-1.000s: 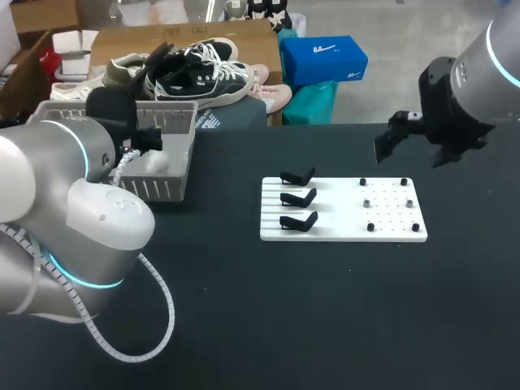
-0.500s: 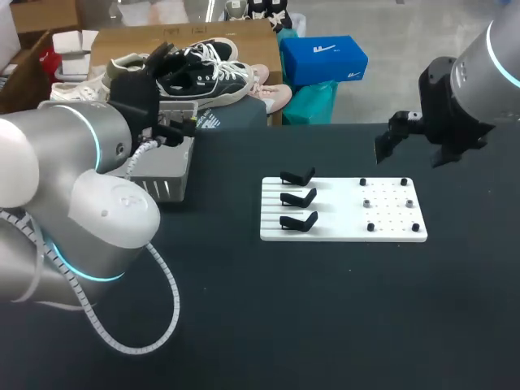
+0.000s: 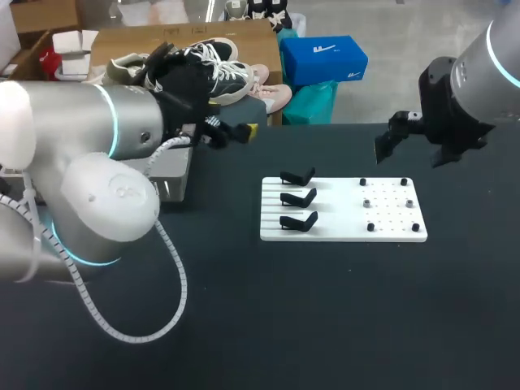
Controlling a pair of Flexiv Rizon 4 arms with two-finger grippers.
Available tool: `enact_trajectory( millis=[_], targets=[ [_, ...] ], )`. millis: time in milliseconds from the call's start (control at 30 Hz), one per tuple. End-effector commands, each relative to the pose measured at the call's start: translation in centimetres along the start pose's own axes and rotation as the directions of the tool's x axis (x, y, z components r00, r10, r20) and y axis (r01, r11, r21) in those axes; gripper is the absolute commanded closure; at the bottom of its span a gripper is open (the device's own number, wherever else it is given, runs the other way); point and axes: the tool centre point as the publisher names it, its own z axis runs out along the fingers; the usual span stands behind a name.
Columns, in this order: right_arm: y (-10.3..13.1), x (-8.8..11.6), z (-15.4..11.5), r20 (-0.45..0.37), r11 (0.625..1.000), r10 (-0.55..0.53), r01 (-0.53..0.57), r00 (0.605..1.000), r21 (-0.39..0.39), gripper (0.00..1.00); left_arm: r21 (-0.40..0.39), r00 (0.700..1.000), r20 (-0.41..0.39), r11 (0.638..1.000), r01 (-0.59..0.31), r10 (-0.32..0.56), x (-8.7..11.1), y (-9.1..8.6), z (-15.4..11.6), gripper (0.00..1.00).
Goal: Pick up each earbud case from the left stands, insert the matching earbuds, close the lid, and place the case in the box.
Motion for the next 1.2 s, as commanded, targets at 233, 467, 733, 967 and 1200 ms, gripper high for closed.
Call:
enact_trajectory(
  millis=[233, 467, 733, 967, 1200],
  targets=[
    [0.0, 0.1, -0.1, 0.003, 1.000, 0.001, -0.001, 1.000, 0.001, 0.00, 0.204, 0.999, -0.003, 0.978, -0.033, 0.034, -1.6, -4.2, 3.4, 0.00],
    [0.0, 0.1, -0.1, 0.003, 1.000, 0.001, -0.001, 1.000, 0.001, 0.00, 0.275, 0.998, -0.019, 0.960, -0.045, 0.052, -2.2, -7.2, 4.5, 0.00],
    [0.0, 0.1, -0.1, 0.003, 1.000, 0.001, -0.001, 1.000, 0.001, 0.00, 0.310, 0.996, -0.049, 0.949, -0.052, 0.071, -2.2, -9.8, 4.4, 0.00],
    [0.0, 0.1, -0.1, 0.003, 1.000, 0.001, -0.001, 1.000, 0.001, 0.00, 0.280, 0.996, -0.060, 0.959, -0.048, 0.067, -2.1, -11.1, 3.8, 0.00],
    [0.0, 0.1, -0.1, 0.003, 1.000, 0.001, -0.001, 1.000, 0.001, 0.00, 0.280, 0.996, -0.060, 0.959, -0.048, 0.067, -2.1, -11.1, 3.8, 0.00]
  ],
)
